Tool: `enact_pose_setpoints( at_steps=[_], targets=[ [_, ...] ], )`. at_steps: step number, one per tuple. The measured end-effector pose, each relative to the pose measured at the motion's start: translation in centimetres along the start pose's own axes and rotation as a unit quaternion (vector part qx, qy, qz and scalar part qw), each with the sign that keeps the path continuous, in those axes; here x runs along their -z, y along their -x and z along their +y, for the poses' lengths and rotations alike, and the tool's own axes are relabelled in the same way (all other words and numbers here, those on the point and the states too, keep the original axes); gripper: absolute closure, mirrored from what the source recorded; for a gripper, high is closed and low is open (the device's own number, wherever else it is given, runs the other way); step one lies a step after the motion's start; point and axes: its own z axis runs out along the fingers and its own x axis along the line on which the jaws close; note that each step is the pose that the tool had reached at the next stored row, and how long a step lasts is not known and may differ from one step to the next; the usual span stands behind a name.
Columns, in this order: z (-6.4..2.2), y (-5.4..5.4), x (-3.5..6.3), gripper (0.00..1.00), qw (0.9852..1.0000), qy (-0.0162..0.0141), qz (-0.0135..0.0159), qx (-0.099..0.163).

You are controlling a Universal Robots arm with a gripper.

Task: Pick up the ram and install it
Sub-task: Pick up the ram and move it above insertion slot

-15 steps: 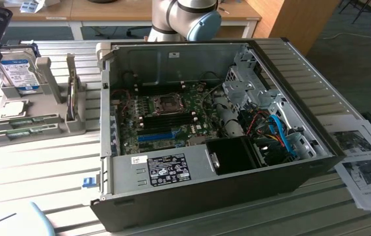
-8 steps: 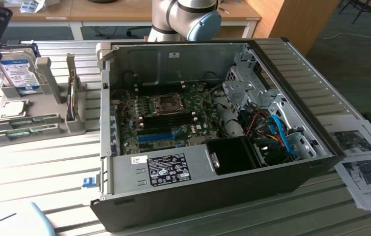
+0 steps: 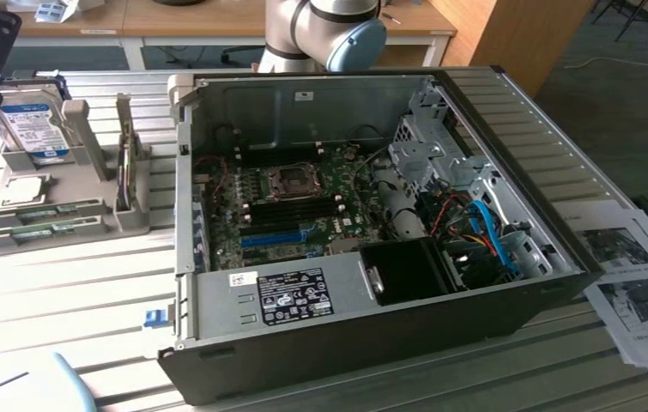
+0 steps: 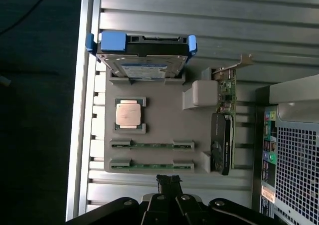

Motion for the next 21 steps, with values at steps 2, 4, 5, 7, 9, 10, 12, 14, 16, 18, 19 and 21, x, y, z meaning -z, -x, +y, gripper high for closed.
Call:
enact_pose_setpoints(
  at_steps=[2, 4, 5, 7, 9, 10, 12, 14, 16, 18, 19, 21],
  targets=[
    [0.0, 0.0, 0.0, 0.91, 1.0, 0.0002, 0.0004, 0.008],
    [0.0, 0.0, 0.0, 0.91, 0.9998, 0.0003, 0.0007, 0.018],
    [0.0, 0.0, 0.0, 0.91, 0.9998, 0.0003, 0.0009, 0.022],
    [0.0, 0.0, 0.0, 0.91, 0.9996, 0.0005, 0.0013, 0.03],
    [0.0, 0.0, 0.0, 0.91, 0.9993, 0.0006, 0.0017, 0.038],
    [0.0, 0.0, 0.0, 0.91, 0.9991, 0.0007, 0.0018, 0.043],
    [0.0, 0.0, 0.0, 0.91, 0.9986, 0.0008, 0.0022, 0.052],
    [0.0, 0.0, 0.0, 0.91, 0.9981, 0.001, 0.0026, 0.062],
    [0.0, 0.0, 0.0, 0.91, 0.9975, 0.0011, 0.003, 0.07],
    [0.0, 0.0, 0.0, 0.91, 0.9968, 0.0012, 0.0034, 0.08],
    [0.0, 0.0, 0.0, 0.91, 0.9964, 0.0013, 0.0036, 0.084],
    [0.0, 0.0, 0.0, 0.91, 0.9956, 0.0014, 0.004, 0.093]
  ],
)
